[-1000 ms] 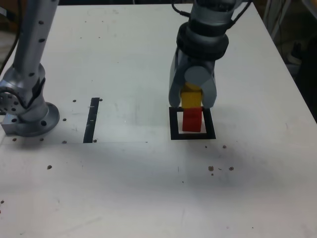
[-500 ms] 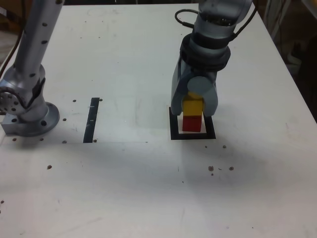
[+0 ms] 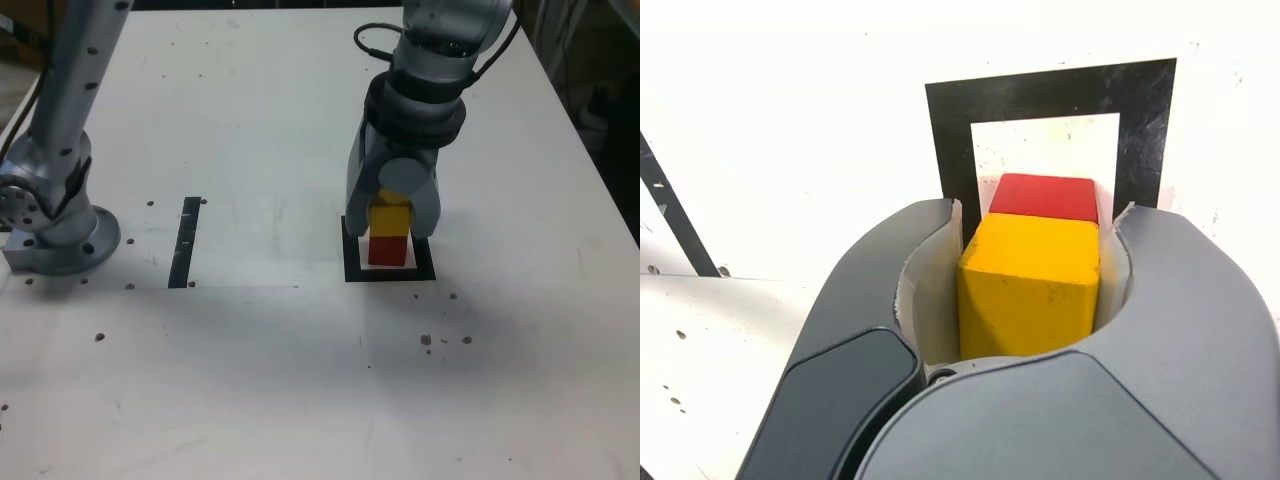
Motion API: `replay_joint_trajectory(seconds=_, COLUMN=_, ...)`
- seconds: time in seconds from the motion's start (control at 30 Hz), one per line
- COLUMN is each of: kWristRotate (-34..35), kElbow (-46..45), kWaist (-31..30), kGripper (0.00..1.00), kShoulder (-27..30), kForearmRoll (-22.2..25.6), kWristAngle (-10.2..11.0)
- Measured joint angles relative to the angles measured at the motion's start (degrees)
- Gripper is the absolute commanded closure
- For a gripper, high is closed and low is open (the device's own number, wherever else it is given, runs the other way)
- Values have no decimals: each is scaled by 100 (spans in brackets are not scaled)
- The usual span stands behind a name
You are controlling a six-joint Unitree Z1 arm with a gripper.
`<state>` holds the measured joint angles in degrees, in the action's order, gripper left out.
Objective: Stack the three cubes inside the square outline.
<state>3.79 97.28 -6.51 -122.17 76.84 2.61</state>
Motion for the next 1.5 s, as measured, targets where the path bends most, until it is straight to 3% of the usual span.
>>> replay_joint_trajectory(seconds=0.17, kWristRotate=-36, kElbow=6, kWaist=0, kGripper=2, kShoulder=-46, kForearmRoll=58, kWristAngle=43)
replay_joint_trajectory(seconds=0.5, kWristRotate=-173, kElbow=162, kWaist=-11, kGripper=0, kShoulder=654, kForearmRoll=395, kWristAngle=288)
replay_joint_trajectory(seconds=0.6, kWristRotate=-476, kElbow=219, kWaist=134, kGripper=0, kShoulder=1068, kForearmRoll=556, kWristAngle=565)
replay_joint_trajectory(seconds=0.77, kWristRotate=-1396, kElbow=304, kWaist=1006, kGripper=0, kShoulder=1375, kForearmRoll=592, kWristAngle=987)
replay_joint_trajectory(seconds=1.13, kWristRotate=-3591, kElbow=1497, kWaist=3058, kGripper=0, kShoulder=444, kForearmRoll=576, kWristAngle=1061)
replay_joint_trajectory(seconds=1.3, kWristRotate=-4030, kElbow=1687, kWaist=3304, kGripper=0, kShoulder=-49, kForearmRoll=558, kWristAngle=1220)
replay_joint_trajectory(seconds=1.5, kWristRotate=-4296, kElbow=1795, kWaist=3438, kGripper=1, kShoulder=-450, kForearmRoll=452, kWristAngle=1230)
